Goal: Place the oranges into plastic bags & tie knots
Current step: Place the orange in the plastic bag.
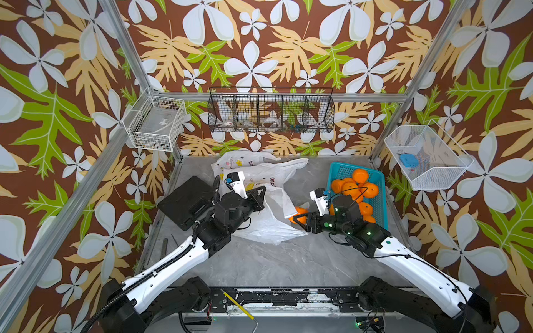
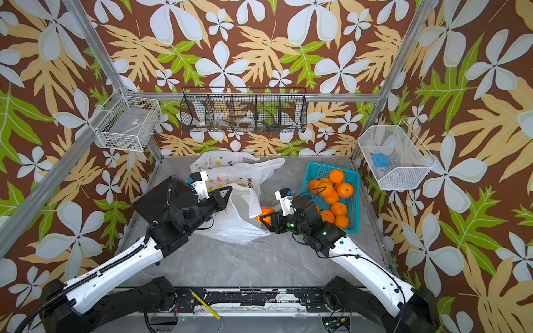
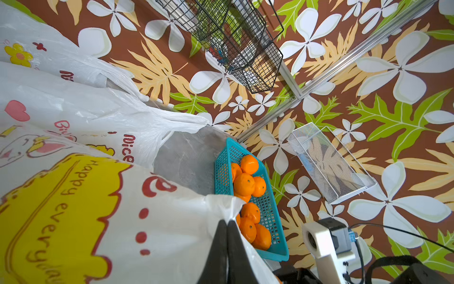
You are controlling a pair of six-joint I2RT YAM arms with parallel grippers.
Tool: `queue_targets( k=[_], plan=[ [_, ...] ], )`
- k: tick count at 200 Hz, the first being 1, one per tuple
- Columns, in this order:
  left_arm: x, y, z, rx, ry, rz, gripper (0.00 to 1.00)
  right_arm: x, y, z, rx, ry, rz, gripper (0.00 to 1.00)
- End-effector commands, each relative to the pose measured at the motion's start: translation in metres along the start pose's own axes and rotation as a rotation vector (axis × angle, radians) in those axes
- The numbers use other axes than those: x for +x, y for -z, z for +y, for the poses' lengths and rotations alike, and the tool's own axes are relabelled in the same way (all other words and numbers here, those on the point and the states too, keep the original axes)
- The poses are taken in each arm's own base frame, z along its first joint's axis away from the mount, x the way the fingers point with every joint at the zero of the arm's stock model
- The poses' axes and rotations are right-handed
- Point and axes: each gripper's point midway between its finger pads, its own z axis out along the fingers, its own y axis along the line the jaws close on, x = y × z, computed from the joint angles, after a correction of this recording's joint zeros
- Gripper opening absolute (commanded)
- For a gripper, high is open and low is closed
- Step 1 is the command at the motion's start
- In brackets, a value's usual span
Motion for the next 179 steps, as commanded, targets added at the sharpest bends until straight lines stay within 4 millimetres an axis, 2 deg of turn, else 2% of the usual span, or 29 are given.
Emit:
queue_targets(
  k=[1,16,32,56,81,104,124,146,179],
  plan=[
    [-0.006,0.000,0.000,-0.009,0.001,-0.022,0.00,-0.001,0.008,-0.002,0.027,-0.001,-0.019,0.53],
    [-0.005,-0.001,0.002,-0.018,-0.007,-0.019,0.00,-0.010,0.023,-0.012,0.121,0.028,-0.065,0.53],
    [-0.002,-0.002,0.002,-0.015,-0.021,-0.009,0.00,-0.028,0.040,-0.006,0.161,0.078,-0.116,0.53],
    [0.002,-0.004,0.002,-0.013,-0.034,0.011,0.00,-0.059,0.059,0.024,0.116,0.137,-0.175,0.53],
    [0.004,-0.005,0.002,-0.006,-0.034,0.019,0.00,-0.083,0.064,0.060,0.022,0.191,-0.204,0.53],
    [0.005,-0.007,-0.003,0.009,-0.032,0.028,0.00,-0.091,0.055,0.096,-0.058,0.264,-0.200,0.53],
    [0.004,-0.009,-0.006,0.015,-0.030,0.031,0.00,-0.084,0.036,0.119,-0.137,0.290,-0.153,0.53],
    [0.002,-0.008,-0.010,0.029,-0.024,0.031,0.00,-0.069,0.010,0.110,-0.141,0.255,-0.099,0.53],
    [-0.001,-0.006,-0.014,0.043,-0.020,0.025,0.00,-0.047,-0.018,0.076,-0.062,0.203,-0.056,0.54]
  ],
)
